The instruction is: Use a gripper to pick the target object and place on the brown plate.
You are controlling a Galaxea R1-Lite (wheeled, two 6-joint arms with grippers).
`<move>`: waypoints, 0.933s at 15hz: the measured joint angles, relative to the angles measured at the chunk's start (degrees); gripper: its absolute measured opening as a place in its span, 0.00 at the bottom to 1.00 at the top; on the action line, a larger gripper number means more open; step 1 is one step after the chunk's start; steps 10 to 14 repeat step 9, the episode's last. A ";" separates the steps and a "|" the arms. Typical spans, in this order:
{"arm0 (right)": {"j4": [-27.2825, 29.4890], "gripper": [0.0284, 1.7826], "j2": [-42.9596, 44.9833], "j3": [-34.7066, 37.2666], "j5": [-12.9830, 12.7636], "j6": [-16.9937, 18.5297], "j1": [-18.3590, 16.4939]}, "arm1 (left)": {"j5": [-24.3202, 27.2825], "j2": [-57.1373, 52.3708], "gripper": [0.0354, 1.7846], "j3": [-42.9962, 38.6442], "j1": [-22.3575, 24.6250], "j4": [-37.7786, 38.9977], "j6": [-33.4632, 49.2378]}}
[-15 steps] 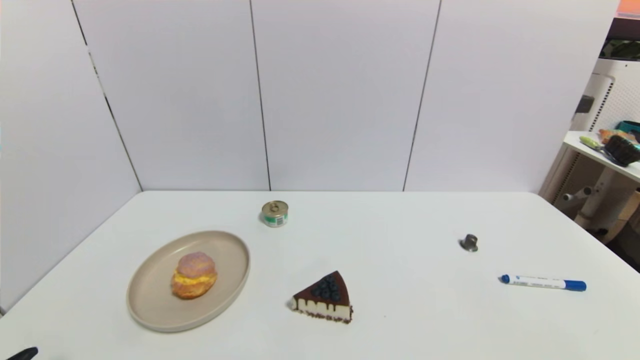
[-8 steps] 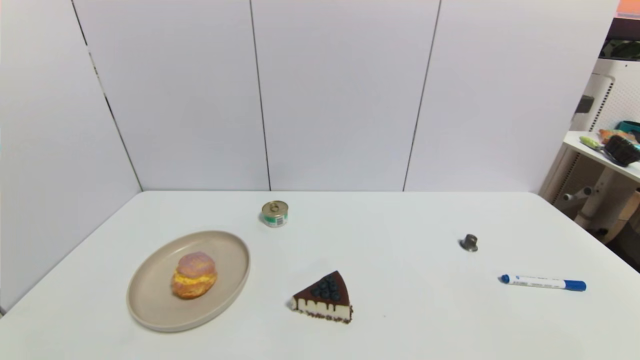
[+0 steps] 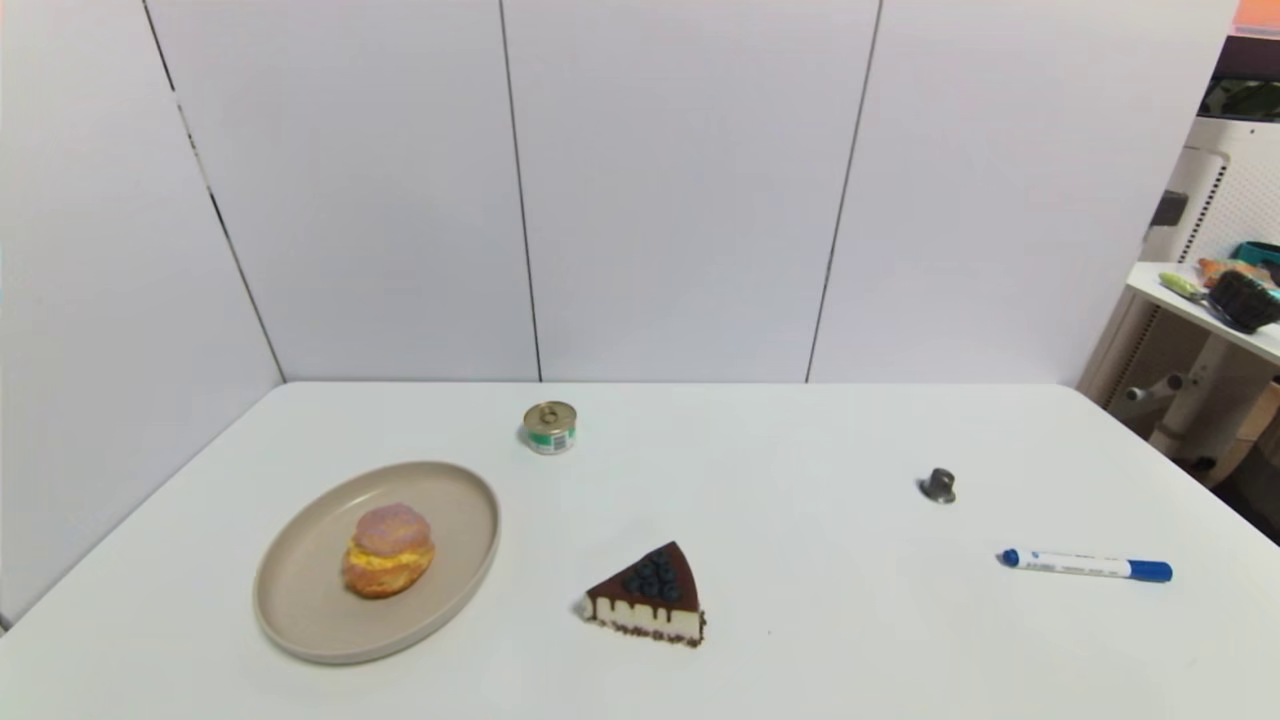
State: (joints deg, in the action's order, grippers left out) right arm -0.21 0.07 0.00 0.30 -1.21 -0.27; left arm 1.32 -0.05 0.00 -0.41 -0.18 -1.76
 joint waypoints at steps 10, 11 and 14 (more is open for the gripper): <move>-0.12 0.95 0.00 0.00 -0.15 0.91 0.00 | 0.00 0.00 0.94 0.00 -0.02 0.02 0.00; -0.12 0.95 0.00 0.00 -0.15 0.91 0.00 | 0.00 0.00 0.94 0.00 -0.02 0.02 0.00; -0.12 0.95 0.00 0.00 -0.15 0.91 0.00 | 0.00 0.00 0.94 0.00 -0.02 0.02 0.00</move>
